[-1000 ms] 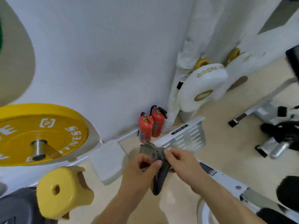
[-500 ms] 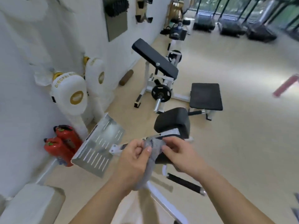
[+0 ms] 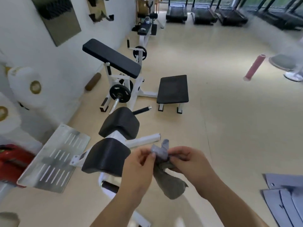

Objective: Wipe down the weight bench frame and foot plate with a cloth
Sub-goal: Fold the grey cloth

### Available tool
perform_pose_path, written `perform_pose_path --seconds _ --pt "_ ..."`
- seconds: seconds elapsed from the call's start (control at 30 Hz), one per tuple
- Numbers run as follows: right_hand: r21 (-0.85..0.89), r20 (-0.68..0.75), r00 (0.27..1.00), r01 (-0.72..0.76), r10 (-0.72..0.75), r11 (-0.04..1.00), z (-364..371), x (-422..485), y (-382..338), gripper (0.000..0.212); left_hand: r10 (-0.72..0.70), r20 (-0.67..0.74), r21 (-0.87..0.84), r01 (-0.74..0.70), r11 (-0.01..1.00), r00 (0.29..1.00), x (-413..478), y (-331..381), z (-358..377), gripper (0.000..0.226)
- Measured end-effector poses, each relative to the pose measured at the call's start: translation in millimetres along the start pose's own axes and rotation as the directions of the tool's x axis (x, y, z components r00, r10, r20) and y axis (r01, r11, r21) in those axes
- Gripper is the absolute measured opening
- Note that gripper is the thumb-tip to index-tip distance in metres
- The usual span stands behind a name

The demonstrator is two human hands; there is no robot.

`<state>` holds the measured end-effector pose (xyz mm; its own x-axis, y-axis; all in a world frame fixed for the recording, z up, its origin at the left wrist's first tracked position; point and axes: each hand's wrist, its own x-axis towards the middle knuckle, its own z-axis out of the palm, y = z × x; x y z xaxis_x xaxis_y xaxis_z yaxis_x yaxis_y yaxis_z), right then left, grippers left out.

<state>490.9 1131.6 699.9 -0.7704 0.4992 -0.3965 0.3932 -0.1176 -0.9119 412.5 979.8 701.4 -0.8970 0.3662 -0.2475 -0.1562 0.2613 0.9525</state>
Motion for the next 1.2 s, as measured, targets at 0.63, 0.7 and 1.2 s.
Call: perform_pose_path --seconds 0.63,0.7,1.2 --pt "-0.461 0.309 0.95 0.185 -0.039 0.868 -312.3 356.2 -106.6 0.056 -0.014 0.218 0.01 0.012 1.0 0.976 314.3 157.9 323.2 0.01" --pt "-0.408 0.31 0.945 0.233 -0.106 0.883 -342.9 395.6 -138.1 0.028 0.036 0.243 0.014 -0.041 0.999 0.969 355.2 188.6 359.1 0.009" --pt "-0.288 0.199 0.968 0.205 -0.151 0.935 -533.2 754.0 -302.2 0.02 -0.177 -0.206 -0.028 0.175 0.984 0.962 644.6 251.5 605.8 0.019"
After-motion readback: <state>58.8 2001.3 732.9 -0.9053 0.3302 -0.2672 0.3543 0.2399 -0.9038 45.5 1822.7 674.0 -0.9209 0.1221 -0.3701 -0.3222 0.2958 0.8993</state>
